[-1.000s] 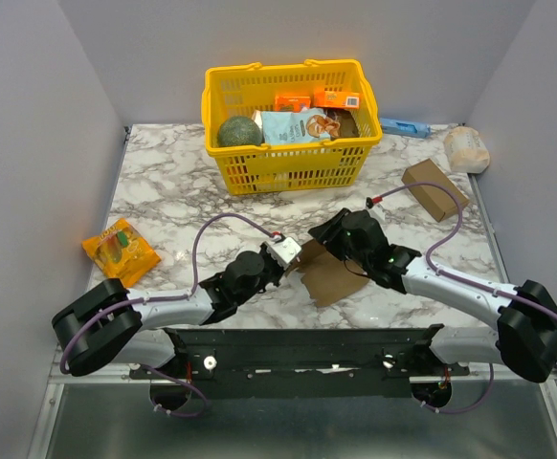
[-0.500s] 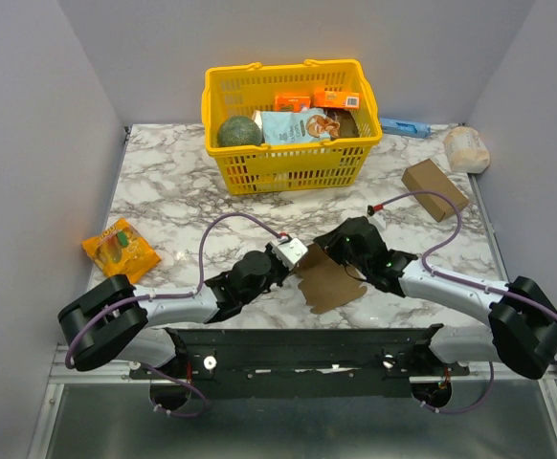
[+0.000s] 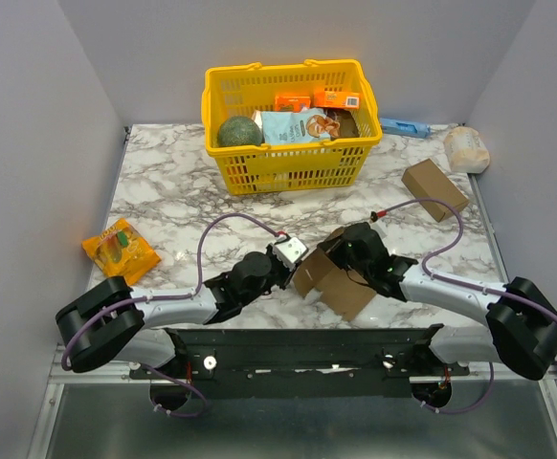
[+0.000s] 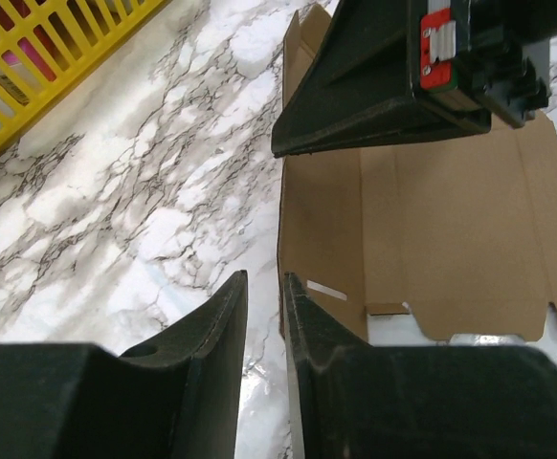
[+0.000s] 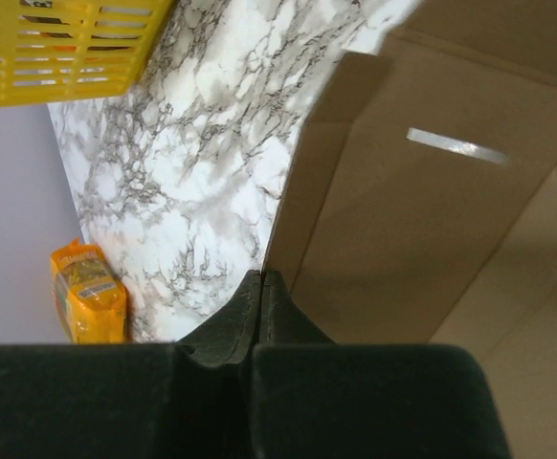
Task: Fold the paper box
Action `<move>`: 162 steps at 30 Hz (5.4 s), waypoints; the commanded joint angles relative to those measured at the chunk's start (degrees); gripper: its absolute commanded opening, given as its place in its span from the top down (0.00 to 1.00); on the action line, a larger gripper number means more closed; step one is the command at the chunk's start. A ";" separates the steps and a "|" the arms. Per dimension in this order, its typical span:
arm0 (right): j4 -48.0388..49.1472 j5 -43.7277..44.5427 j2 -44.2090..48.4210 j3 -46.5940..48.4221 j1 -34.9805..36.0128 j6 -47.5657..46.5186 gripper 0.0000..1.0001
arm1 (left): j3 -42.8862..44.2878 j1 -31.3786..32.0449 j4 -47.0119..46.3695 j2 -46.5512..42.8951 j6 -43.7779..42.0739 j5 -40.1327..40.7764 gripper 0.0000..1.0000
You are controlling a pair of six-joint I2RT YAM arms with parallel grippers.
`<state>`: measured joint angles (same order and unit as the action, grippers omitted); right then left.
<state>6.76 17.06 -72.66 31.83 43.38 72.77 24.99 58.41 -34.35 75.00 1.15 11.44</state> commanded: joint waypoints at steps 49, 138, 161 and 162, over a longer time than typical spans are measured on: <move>-3.78 7.72 12.90 -6.17 -0.57 -1.67 1.00 | 15.52 -0.67 21.87 10.51 29.52 -9.25 0.48; 1.94 2.19 10.61 -13.82 -3.91 9.05 0.96 | 12.00 -1.28 24.06 -6.19 -3.34 -8.37 0.21; 2.20 1.92 10.26 -13.64 -3.83 8.97 0.96 | 14.03 -1.02 20.29 4.18 -5.19 -10.39 0.30; 2.20 1.93 10.35 -13.64 -3.91 8.97 0.96 | 14.03 -0.76 20.11 4.27 -5.28 -10.21 0.30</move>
<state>11.94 16.80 -61.76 19.38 39.90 82.96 37.23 57.12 -12.78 78.19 -2.98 1.87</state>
